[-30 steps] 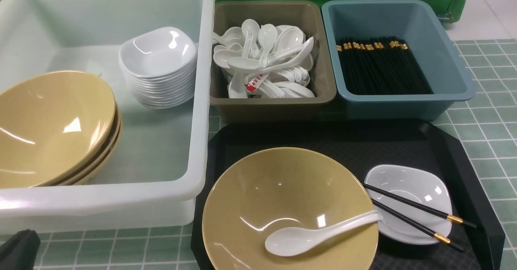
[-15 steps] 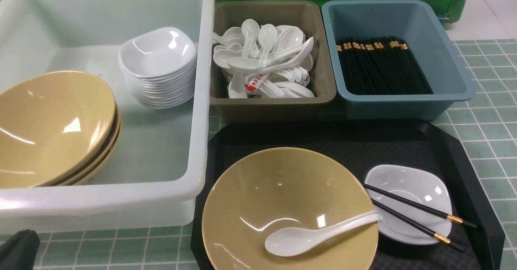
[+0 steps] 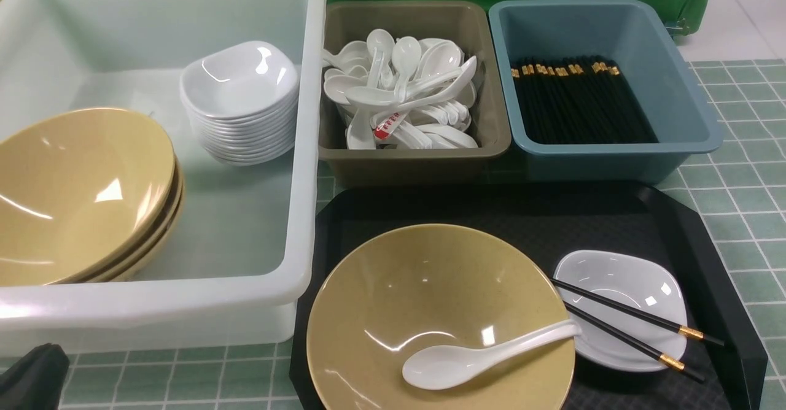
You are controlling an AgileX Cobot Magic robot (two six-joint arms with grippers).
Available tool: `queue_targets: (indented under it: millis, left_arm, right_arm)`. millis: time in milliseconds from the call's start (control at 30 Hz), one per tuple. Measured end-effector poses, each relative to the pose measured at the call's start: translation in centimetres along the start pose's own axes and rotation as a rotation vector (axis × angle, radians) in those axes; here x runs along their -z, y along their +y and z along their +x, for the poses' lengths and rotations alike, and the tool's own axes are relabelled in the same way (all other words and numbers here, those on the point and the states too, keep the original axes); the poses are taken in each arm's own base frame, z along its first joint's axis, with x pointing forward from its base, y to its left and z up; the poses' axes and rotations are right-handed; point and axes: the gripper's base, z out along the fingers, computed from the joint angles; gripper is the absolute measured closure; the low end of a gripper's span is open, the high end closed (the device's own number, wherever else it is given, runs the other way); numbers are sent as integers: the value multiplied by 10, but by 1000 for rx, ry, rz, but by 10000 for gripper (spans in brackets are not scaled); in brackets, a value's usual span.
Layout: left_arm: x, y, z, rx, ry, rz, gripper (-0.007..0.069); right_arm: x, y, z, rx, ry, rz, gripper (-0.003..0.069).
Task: On blue table put chopsticks spoon bowls plates into blue grey white boxes.
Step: 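Move the grippers toward the tableware on the black tray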
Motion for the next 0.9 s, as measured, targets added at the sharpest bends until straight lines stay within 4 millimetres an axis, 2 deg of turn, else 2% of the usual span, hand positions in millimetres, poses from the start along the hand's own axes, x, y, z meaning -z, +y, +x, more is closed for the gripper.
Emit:
queue_targets:
  millis: [67,133,233,267,300,333,433,567,633,733,833,900]
  left_arm:
    - [0,-3,-2,142,-22,31,637]
    - [0,-6,-5,361,-48,73,637]
    - [1,-8,-11,705,-90,128,637]
    - [1,-8,-14,845,-103,150,637]
    - [2,-8,-14,883,-107,156,637]
    - [2,-8,-17,1023,-119,178,637]
    - [2,-8,-17,1074,-125,186,637]
    - [2,-9,-18,1103,-120,195,637]
    - [5,-15,-24,987,-93,229,637]
    - [19,-28,-51,731,-120,299,637]
    - [33,-40,-82,493,-125,333,637]
    - [34,-47,-102,356,-68,316,637]
  right_arm:
    - [0,1,0,-72,1,-9,422]
    - [0,3,0,-233,3,-30,422]
    - [0,8,-1,-659,23,-85,422]
    - [1,10,-1,-915,39,-110,422]
    - [1,10,-1,-942,41,-113,422]
    - [1,12,-2,-1111,56,-128,422]
    - [1,12,-2,-1127,57,-130,422]
    - [1,12,-2,-1031,49,-129,422]
    - [1,12,-1,-949,55,-134,422]
    - [8,16,-14,-753,74,-186,435]
    - [21,19,-47,-546,44,-248,484]
    - [23,21,-73,-410,80,-265,547]
